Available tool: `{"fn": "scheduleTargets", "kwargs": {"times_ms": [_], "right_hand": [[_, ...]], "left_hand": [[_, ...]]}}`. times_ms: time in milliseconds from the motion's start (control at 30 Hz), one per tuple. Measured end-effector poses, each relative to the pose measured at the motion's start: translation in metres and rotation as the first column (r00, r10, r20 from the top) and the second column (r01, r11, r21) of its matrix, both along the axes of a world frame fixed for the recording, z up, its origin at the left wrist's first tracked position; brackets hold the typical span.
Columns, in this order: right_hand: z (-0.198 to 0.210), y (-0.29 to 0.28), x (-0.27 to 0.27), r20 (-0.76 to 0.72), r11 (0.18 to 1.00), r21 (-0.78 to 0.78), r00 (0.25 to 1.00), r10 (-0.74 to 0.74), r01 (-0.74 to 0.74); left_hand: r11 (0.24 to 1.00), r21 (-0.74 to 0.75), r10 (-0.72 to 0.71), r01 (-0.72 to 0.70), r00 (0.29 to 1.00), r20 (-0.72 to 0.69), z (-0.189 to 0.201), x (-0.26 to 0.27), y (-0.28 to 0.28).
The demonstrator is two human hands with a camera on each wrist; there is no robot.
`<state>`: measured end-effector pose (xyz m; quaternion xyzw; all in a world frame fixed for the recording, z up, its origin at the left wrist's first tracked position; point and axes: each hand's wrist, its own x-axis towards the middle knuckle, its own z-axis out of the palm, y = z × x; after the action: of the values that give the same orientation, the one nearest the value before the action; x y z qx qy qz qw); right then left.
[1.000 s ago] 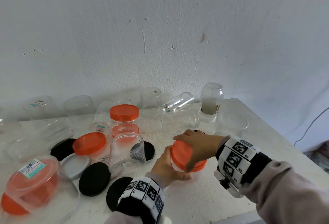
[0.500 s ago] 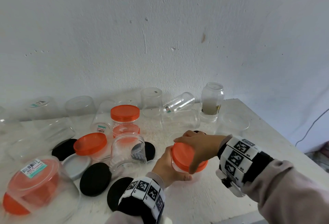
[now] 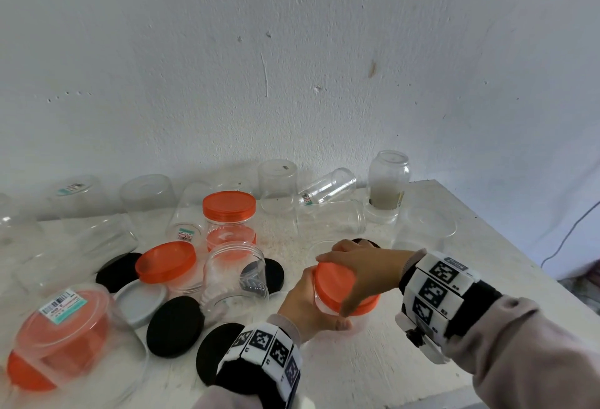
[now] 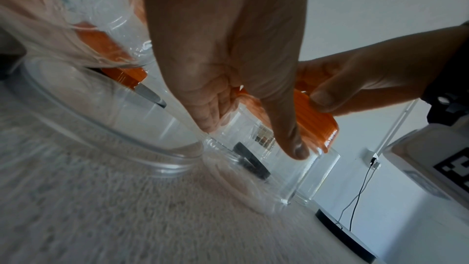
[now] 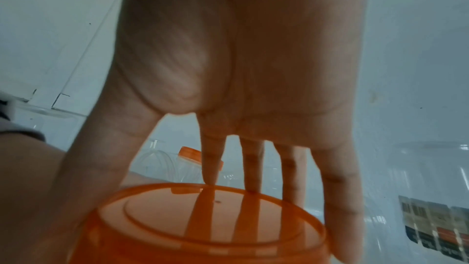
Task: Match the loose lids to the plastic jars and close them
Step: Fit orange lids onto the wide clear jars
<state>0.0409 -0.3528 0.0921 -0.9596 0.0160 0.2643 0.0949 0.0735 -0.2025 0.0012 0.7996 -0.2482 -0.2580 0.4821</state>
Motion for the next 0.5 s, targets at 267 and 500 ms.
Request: {"fn": "scheduleTargets", "kwargs": {"times_ms": [267,500], "right_hand": [[-0.007,0.007,0.000,0.061,0.990,-0.088,0.993,-0.105,0.110],[0.000,0.002,0.001,-0.003,1.000,0.003,1.000,-0.020,0.020]], "left_hand": [[0.999,-0.035,0.012,-0.013,0.999,-0.033,0.000,-0.001,0.001],[1.000,-0.004,0.005,-0.005,1.000,0.005,-0.001,0.000,0.000]]}}
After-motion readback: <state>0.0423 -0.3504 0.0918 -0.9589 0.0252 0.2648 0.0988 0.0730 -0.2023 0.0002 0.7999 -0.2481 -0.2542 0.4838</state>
